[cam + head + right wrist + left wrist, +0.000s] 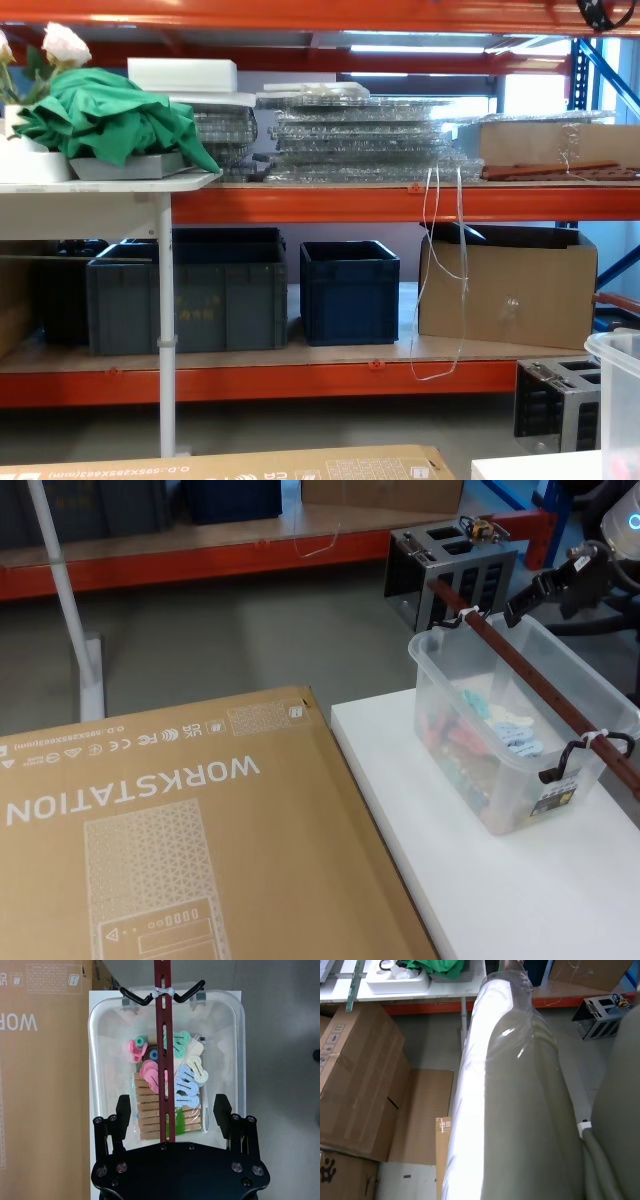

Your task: Use one hand to grasp the basket and place it at the designated location.

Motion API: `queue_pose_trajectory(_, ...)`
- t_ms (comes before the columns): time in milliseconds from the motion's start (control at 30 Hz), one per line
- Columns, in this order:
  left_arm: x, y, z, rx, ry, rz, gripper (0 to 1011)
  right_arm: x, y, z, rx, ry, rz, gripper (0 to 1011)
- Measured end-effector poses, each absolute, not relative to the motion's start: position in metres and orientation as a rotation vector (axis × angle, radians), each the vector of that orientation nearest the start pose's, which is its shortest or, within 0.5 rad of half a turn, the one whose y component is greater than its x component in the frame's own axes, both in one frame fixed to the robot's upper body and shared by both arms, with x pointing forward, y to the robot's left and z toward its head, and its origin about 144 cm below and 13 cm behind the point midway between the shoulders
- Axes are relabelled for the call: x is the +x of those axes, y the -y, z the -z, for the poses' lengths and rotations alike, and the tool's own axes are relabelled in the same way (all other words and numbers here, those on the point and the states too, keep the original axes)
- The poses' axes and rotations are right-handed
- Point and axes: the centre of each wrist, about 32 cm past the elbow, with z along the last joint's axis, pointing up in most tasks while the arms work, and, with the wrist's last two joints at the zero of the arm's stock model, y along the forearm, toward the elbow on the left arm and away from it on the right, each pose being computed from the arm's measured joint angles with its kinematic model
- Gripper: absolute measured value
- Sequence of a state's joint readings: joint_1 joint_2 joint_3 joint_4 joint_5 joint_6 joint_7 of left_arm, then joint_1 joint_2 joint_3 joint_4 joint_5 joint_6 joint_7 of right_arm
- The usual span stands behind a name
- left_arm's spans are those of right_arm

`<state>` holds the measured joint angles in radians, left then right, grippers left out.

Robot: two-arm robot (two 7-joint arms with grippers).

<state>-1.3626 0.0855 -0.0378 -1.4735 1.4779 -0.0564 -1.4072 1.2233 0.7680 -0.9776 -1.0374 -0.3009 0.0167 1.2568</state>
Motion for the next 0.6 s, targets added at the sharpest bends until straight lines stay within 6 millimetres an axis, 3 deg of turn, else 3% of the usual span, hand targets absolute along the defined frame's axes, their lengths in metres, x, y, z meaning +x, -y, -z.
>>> queue_pose_trajectory(600, 0.5195, -0.267, -1.6932, 1.267, 1.119, -1.094, 0, 0.6467, 0.3805, -1.4212, -1.408, 0.462, 0.253, 1000)
